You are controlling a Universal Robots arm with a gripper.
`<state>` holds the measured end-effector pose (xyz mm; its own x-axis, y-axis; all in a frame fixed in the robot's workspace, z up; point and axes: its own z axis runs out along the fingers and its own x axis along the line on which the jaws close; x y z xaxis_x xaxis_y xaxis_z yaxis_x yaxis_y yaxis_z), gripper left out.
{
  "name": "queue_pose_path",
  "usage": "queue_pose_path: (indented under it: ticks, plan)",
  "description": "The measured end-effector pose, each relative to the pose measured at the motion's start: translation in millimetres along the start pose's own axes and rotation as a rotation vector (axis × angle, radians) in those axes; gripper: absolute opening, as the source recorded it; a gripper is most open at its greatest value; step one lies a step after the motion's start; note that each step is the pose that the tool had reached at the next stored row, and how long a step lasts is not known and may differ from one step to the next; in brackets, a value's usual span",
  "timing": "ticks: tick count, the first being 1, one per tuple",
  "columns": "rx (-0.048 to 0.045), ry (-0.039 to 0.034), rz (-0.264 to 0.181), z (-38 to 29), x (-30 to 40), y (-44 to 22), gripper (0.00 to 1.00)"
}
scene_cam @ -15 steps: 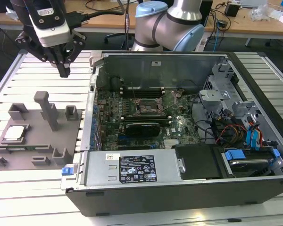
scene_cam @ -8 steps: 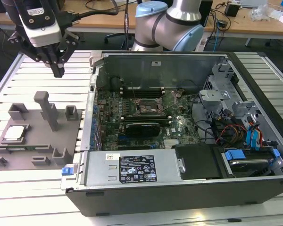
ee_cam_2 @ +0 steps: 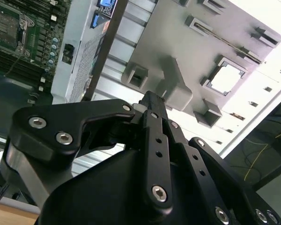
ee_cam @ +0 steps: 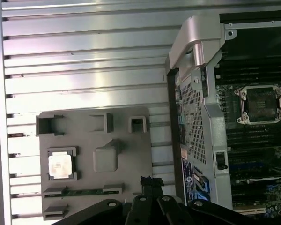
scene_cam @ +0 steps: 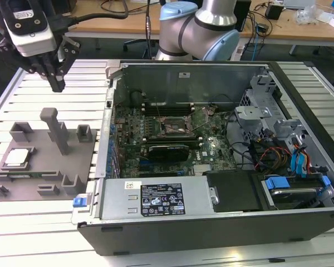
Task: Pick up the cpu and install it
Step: 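Reach for the cpu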
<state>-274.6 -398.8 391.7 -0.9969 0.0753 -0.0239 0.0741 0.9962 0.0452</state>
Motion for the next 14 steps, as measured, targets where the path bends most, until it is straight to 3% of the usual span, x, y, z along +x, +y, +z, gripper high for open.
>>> queue_pose_path:
  ticks: [14]
  plan:
    - [0.0000,0.0000,0.000,1.2,27.5,-2.1,0.11]
